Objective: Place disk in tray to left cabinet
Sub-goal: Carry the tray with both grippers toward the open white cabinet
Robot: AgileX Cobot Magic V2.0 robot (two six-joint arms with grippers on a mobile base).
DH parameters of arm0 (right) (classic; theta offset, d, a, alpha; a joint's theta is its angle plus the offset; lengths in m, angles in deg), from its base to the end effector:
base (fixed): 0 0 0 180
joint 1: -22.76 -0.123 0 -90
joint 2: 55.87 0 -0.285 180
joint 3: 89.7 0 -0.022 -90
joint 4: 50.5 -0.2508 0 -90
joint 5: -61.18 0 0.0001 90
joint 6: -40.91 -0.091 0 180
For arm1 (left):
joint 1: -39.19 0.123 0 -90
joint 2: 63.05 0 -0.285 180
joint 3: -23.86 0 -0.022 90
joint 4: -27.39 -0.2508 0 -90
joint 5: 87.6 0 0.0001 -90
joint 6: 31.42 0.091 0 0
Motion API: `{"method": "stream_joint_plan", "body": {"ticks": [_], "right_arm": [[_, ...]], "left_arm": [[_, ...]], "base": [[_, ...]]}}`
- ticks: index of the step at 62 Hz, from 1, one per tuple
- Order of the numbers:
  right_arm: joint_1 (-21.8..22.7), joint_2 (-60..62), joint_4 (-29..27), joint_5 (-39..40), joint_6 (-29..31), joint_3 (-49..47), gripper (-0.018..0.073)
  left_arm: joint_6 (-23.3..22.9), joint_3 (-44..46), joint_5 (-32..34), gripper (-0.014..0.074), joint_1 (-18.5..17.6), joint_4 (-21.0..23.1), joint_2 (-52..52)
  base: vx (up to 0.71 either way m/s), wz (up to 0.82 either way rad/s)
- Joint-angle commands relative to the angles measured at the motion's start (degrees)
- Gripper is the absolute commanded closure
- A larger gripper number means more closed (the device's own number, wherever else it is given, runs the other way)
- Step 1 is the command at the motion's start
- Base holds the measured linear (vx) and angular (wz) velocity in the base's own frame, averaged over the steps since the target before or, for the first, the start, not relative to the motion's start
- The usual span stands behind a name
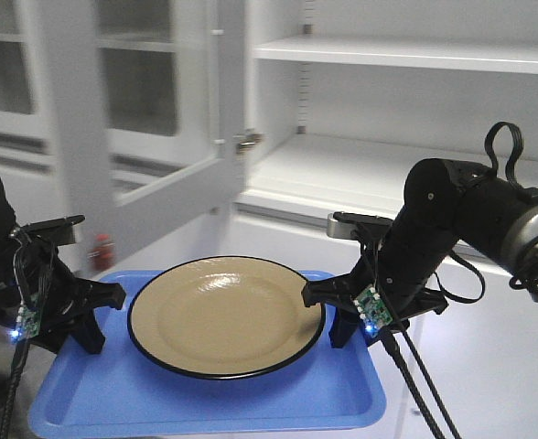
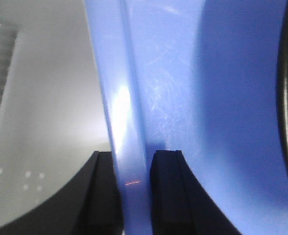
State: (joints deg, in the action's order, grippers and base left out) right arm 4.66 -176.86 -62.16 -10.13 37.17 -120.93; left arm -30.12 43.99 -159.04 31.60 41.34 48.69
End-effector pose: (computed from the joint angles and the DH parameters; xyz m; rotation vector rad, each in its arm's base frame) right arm 0.4003 0.1492 0.3060 -0.3074 2.8161 0.3736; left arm 0.3773 -0.0713 0.3181 0.1586 2.8334 -0.3682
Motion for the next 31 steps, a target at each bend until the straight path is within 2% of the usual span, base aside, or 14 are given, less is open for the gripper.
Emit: {"method": "stream_joint_plan", "body": {"ticks": [1,15,31], "right_arm": [[0.37,4.12,0.75,1.66,1.24,-2.18,0.0563],[0.37,4.12,0.75,1.66,1.24,-2.18,0.0563],[0.37,4.12,0.75,1.25,1.24,-2.18,0.0563]], "left_arm": [[0.93,1.98,0.12,0.0597,-0.12,-0.3,-3.45],[0.93,1.98,0.12,0.0597,-0.12,-0.3,-3.45],[0.93,1.98,0.12,0.0597,-0.12,-0.3,-3.45]], "base": [[0.22,-0.76],[0.21,-0.63],[0.22,-0.42]]}}
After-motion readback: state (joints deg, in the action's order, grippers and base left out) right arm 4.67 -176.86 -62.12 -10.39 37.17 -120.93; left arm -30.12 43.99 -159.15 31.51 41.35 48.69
